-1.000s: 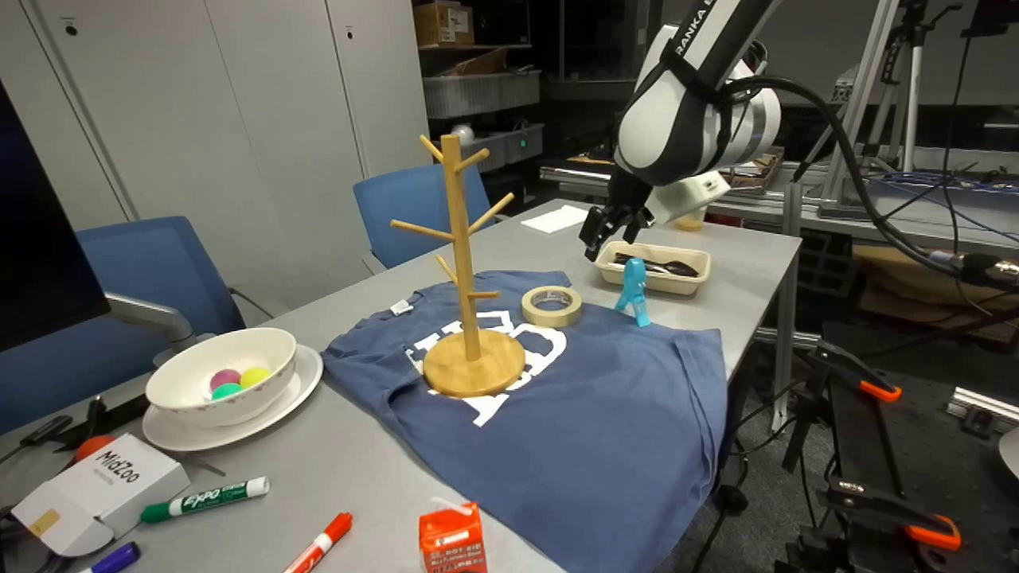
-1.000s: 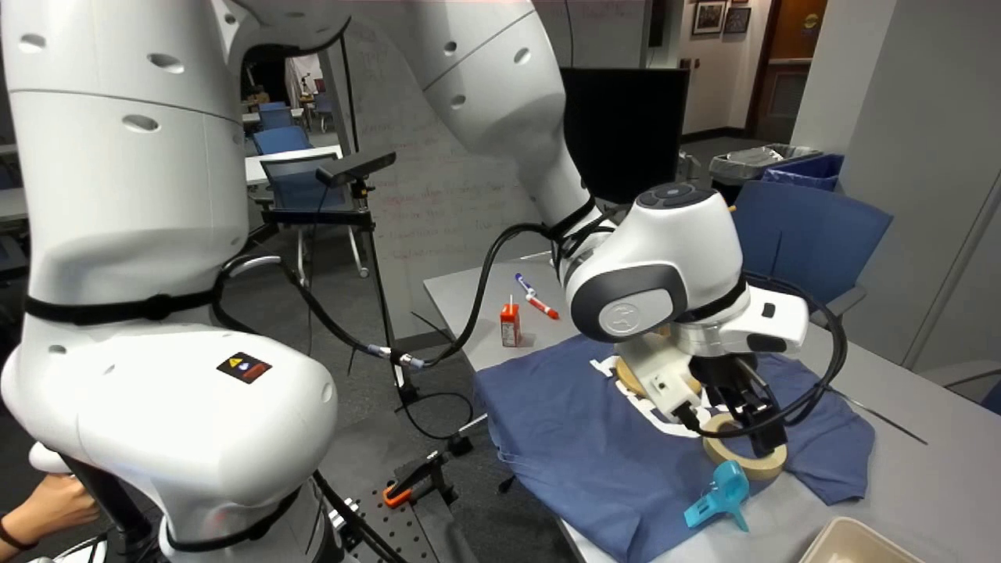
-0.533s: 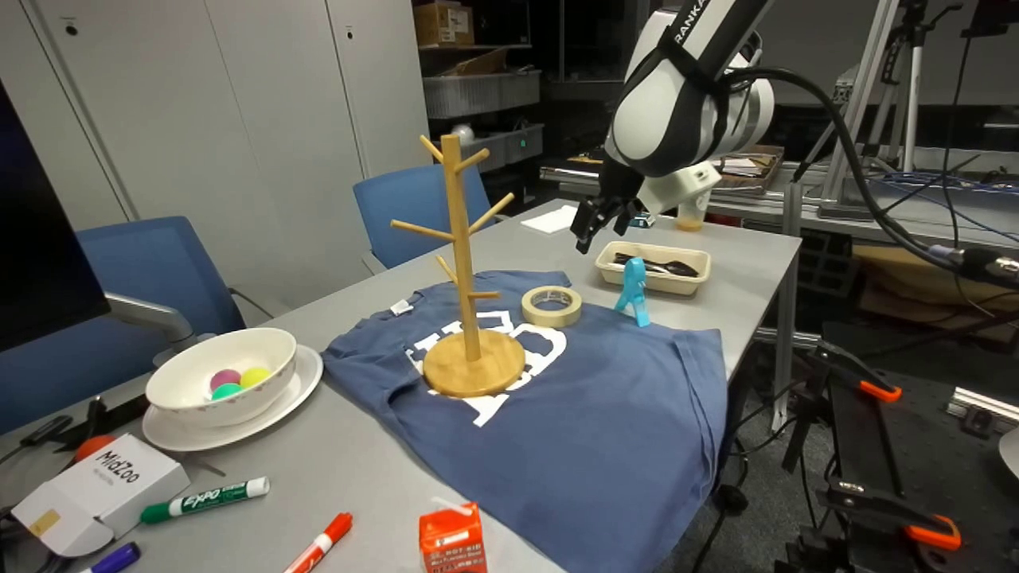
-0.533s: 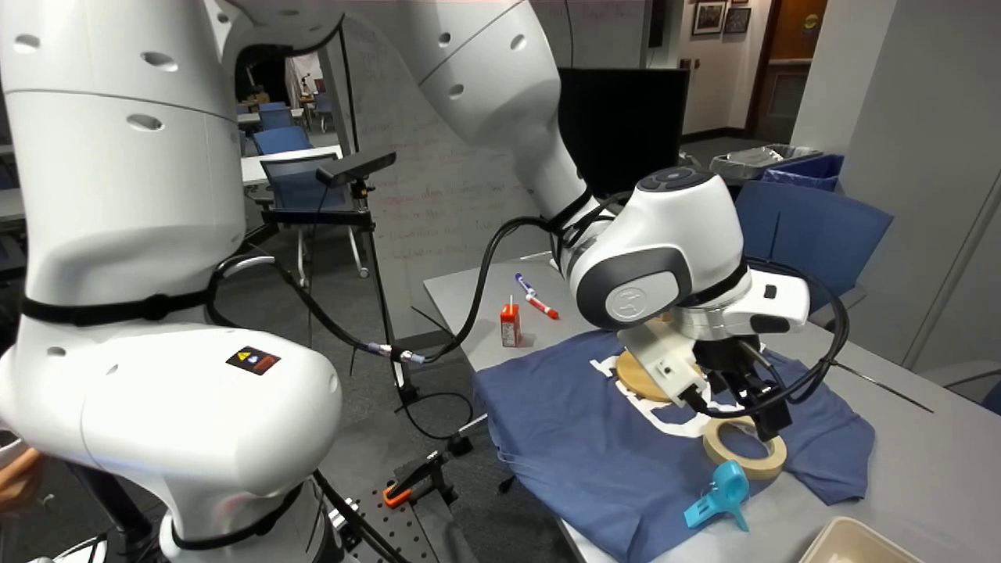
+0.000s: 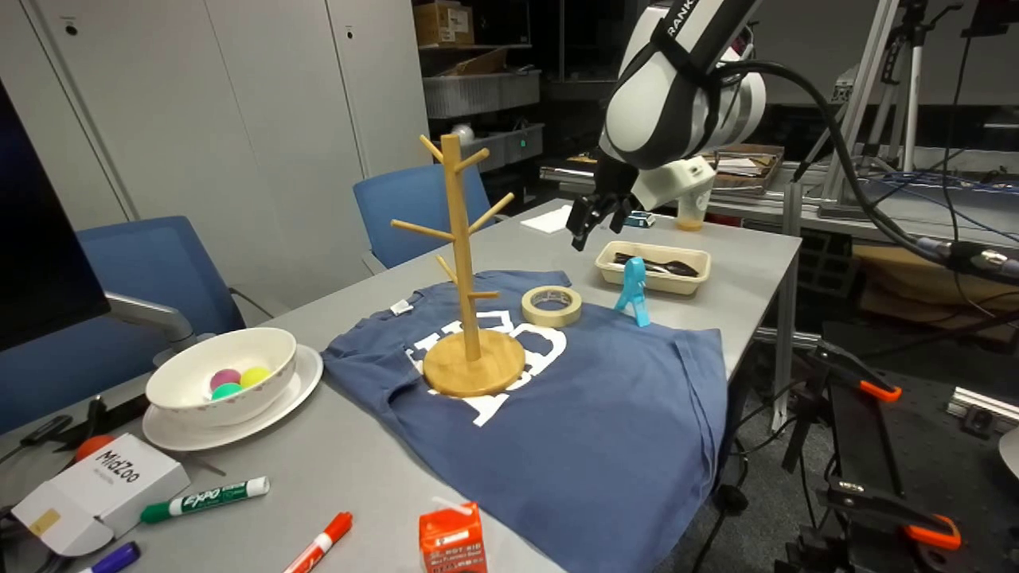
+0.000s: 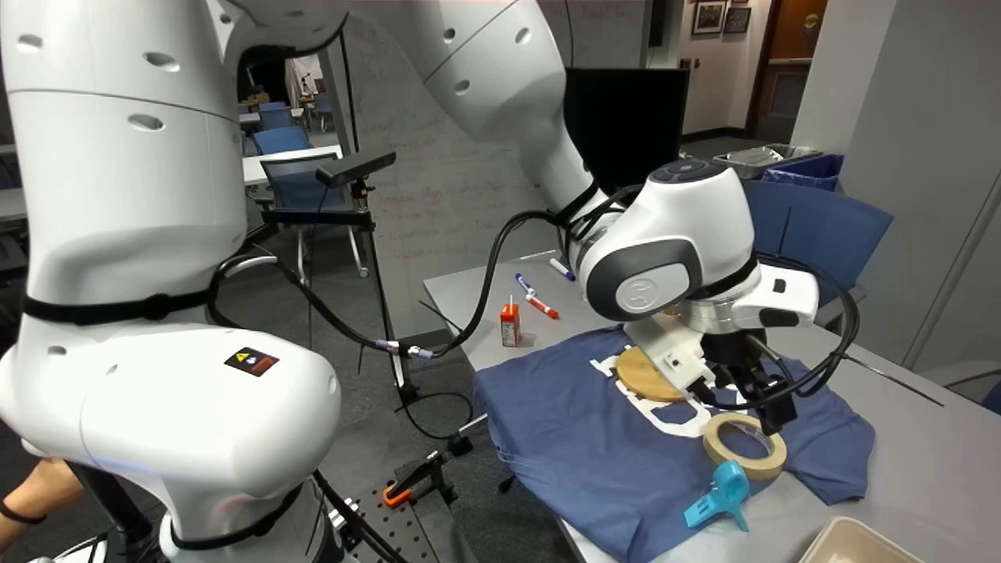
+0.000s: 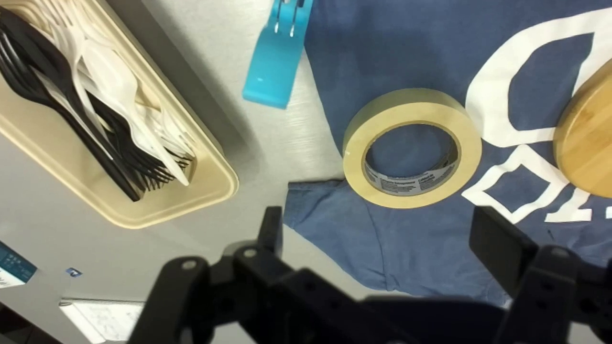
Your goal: Pick up the light blue cloth pin from the wooden stand and put it on the table.
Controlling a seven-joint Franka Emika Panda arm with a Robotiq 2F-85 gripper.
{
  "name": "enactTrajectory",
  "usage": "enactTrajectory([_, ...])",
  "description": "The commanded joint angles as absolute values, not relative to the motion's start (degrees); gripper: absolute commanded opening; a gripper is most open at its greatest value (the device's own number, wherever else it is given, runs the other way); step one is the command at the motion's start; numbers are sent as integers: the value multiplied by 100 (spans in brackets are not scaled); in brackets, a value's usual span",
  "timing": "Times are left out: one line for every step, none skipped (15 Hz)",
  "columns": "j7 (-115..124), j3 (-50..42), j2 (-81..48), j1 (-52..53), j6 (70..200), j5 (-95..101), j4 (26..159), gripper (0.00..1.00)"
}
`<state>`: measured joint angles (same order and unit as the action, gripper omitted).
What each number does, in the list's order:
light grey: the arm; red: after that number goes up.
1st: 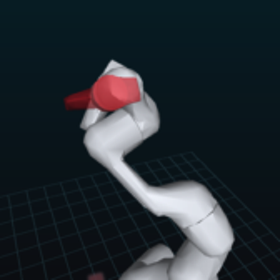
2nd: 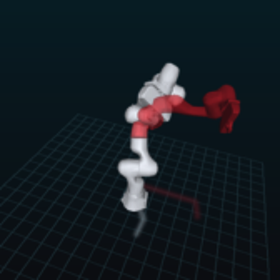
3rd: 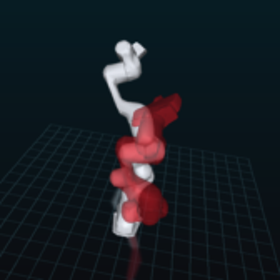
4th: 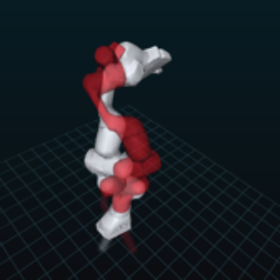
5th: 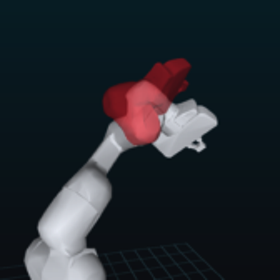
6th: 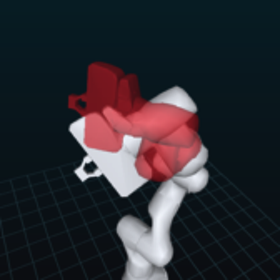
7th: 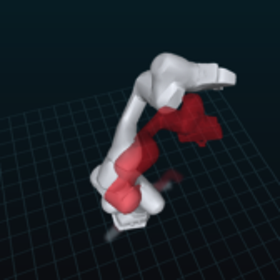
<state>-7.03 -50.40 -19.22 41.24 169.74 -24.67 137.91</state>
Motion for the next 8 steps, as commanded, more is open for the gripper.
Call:
enactTrajectory([-136,-4270,-1976,3014,16125,-1414,12997,100])
enactTrajectory([-121,-4015,-2030,2718,15880,-1206,12759,100])
enactTrajectory([-6,-3642,-2118,2314,15697,-930,12506,100])
enactTrajectory([71,-3259,-2189,1898,15559,-693,12294,100])
enactTrajectory([122,-2929,-2258,1533,15402,-491,12108,100])
enactTrajectory([124,-2597,-2324,1181,15256,-348,11944,100])
enactTrajectory([102,-2287,-2410,858,15184,-239,11824,100])
enactTrajectory([23,-2000,-2482,570,15055,-195,11695,100])
